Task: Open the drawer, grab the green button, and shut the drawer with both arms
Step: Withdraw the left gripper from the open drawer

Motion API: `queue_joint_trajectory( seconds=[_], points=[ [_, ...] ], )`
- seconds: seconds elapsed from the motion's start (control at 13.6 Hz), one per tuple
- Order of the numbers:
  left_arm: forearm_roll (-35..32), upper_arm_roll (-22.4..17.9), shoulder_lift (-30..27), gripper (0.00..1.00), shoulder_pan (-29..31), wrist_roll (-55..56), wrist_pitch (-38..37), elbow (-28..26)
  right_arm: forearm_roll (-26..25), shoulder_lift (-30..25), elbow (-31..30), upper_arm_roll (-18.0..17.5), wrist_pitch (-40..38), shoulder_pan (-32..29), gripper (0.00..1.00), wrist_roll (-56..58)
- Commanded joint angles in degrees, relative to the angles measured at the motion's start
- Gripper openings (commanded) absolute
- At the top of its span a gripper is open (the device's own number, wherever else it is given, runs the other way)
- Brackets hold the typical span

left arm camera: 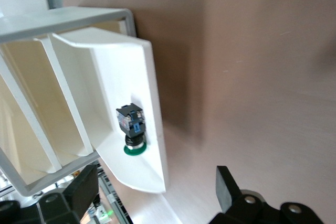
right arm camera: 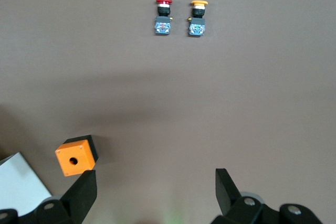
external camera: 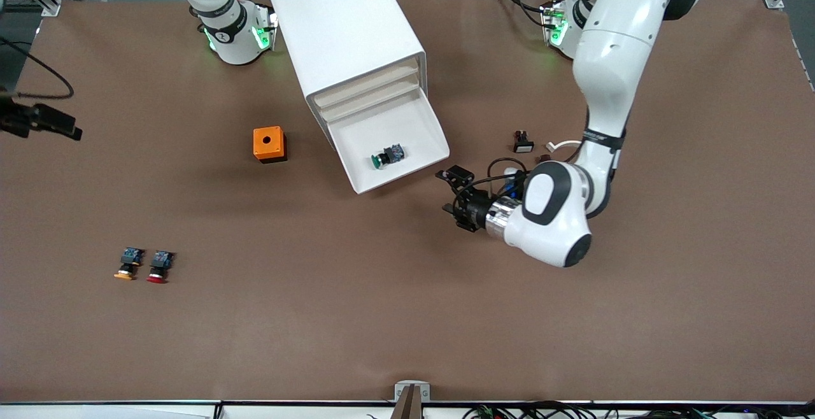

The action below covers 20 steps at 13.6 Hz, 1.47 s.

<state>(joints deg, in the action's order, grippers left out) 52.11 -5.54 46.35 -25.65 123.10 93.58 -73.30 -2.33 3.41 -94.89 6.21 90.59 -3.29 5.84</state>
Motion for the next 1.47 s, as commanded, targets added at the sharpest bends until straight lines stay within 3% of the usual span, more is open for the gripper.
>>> queue_joint_trajectory(
  seconds=[0.0,0.37,0.66,1.18,1.4],
  points=[
    [-9.1,-0.4,-4.2,0.99,0.7,-4.1,-0.8,-1.1,-1.4,2.6,4.0,-0.3,-1.2,0.5,1.00,-0.5],
    [-14.7,-3.4,-8.0,0.99,3.7,-15.7,-0.9,-1.3,-1.4,2.6,3.9,-0.7,-1.2,2.7,1.00,-9.3],
    [-27.7,-3.0,-10.6,0.99,3.1,-23.1,-0.9,-1.4,3.1,2.6,3.6,-0.6,-1.7,3.2,1.00,-14.5],
    [-33.4,-3.2,-15.1,0.99,3.9,-36.1,-2.8,-1.8,3.3,2.6,3.5,-0.6,-1.6,5.1,1.00,-18.1],
    [-35.7,-3.4,-17.6,0.99,4.5,-44.9,-5.2,-1.8,3.5,2.3,3.6,-0.7,-2.1,9.5,1.00,-26.2]
  ],
)
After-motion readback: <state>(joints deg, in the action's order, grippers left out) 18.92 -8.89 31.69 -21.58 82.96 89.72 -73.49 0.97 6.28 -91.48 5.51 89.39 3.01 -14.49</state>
